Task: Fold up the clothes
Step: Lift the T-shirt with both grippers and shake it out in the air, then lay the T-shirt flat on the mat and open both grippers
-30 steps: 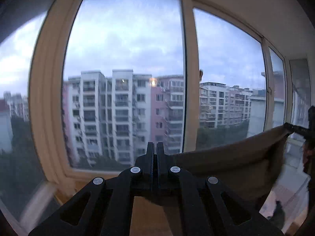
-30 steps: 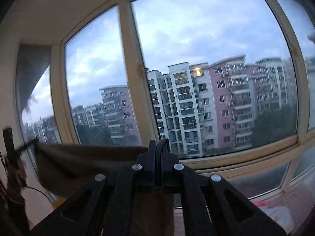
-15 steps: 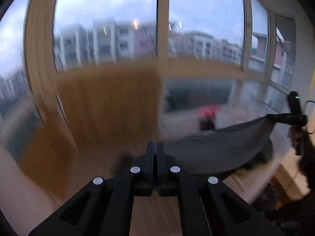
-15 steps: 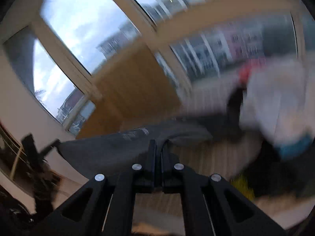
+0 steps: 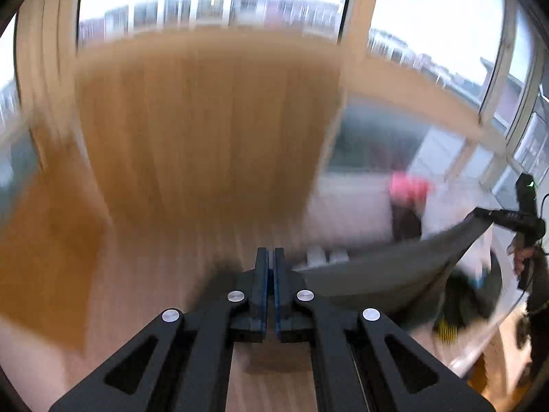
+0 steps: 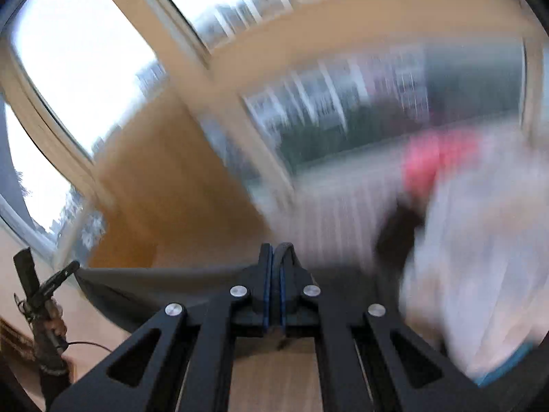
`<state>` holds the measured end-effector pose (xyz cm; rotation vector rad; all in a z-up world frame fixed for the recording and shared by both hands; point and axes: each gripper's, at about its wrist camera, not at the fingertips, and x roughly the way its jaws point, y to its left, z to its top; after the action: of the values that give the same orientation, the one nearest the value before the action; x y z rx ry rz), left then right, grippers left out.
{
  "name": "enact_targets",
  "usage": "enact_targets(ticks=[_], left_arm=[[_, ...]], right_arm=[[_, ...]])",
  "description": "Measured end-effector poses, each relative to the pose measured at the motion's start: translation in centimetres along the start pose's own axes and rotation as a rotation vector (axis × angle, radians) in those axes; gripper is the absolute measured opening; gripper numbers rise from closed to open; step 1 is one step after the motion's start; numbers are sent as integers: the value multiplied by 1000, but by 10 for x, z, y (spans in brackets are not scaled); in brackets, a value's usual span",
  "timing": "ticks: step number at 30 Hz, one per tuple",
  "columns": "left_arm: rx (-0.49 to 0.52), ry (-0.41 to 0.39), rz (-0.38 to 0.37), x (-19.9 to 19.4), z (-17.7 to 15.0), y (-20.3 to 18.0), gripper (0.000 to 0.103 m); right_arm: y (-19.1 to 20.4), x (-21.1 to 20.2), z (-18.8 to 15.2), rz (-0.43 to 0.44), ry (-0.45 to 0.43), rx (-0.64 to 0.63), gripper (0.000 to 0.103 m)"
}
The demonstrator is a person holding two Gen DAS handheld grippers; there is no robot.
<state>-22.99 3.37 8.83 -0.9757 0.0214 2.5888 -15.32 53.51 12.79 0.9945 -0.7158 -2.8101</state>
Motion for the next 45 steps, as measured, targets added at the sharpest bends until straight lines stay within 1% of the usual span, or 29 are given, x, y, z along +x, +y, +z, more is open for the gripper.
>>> enact_targets(ticks=[1, 2, 3, 4, 5, 7, 9, 10, 13, 14, 16, 18, 20, 22, 24, 25, 26, 28, 30, 31, 32, 34, 35, 36, 37, 38, 39, 42, 45], left_arm=[[7, -70, 4, -29, 31, -3, 2], [20, -144, 3, -63, 61, -8, 2], [32, -212, 4, -96, 86, -13, 2], [47, -266, 6, -130, 103, -18, 2], [66, -308, 5, -161, 114, -24, 2], [97, -357, 6, -207, 119, -34, 2], [148, -359, 25, -225, 104, -44, 2], [165, -335, 26, -224, 90, -46, 2], [216, -264, 30, -220, 45, -52, 2], [230, -228, 28, -213, 26, -52, 2], [246, -121, 15, -186, -21, -51, 2], [248, 3, -6, -154, -72, -50, 2], [245, 164, -50, -111, -138, -48, 2], [222, 308, -79, -73, -193, -42, 2], [181, 457, -104, -26, -253, -31, 2], [161, 515, -113, -8, -278, -25, 2], [141, 549, -118, 4, -294, -20, 2], [102, 617, -128, 29, -328, -10, 2], [63, 685, -138, 53, -361, 1, 2], [44, 704, -140, 59, -372, 5, 3], [35, 697, -135, 56, -372, 8, 3], [51, 662, -106, 45, -368, 15, 3], [56, 647, -96, 40, -367, 19, 3], [54, 642, -95, 35, -368, 24, 3], [49, 635, -95, 32, -370, 29, 5], [37, 632, -99, 31, -372, 34, 7], [23, 636, -104, 29, -376, 37, 8], [5, 660, -133, 42, -392, 34, 8], [83, 676, -142, 56, -407, 24, 8]], right_arm=[[19, -22, 27, 17, -57, -29, 4], [40, -57, 51, 29, -120, -59, 4], [60, -90, 73, 40, -180, -88, 4], [76, -117, 85, 44, -216, -114, 4], [89, -142, 92, 47, -247, -139, 4], [110, -183, 91, 28, -291, -194, 4], [119, -206, 73, 15, -294, -234, 4], [120, -214, 61, 15, -287, -247, 4], [108, -211, 7, -11, -204, -279, 4], [100, -202, -15, -23, -163, -278, 4], [75, -175, -71, -34, -41, -251, 4], [44, -139, -138, -56, 79, -191, 4], [12, -101, -203, -71, 198, -135, 4], [-17, -64, -262, -99, 303, -84, 4], [-49, -23, -321, -122, 415, 3, 4], [-63, -6, -342, -125, 456, 39, 4], [-74, 11, -363, -148, 493, 43, 4], [-84, 31, -386, -192, 536, 24, 4], [-90, 35, -392, -200, 570, 45, 4], [-92, 38, -394, -203, 587, 56, 6], [-95, 39, -397, -206, 600, 64, 7], [-99, 28, -398, -198, 572, 49, 10], [-100, 22, -399, -196, 557, 40, 15], [-101, 16, -398, -205, 541, 25, 24], [-101, 10, -397, -213, 525, 10, 30], [-102, 6, -398, -205, 505, 0, 41], [-99, 6, -398, -200, 478, -10, 47], [-104, 4, -401, -196, 458, 1, 47], [-107, -7, -408, -194, 474, 11, 47]])
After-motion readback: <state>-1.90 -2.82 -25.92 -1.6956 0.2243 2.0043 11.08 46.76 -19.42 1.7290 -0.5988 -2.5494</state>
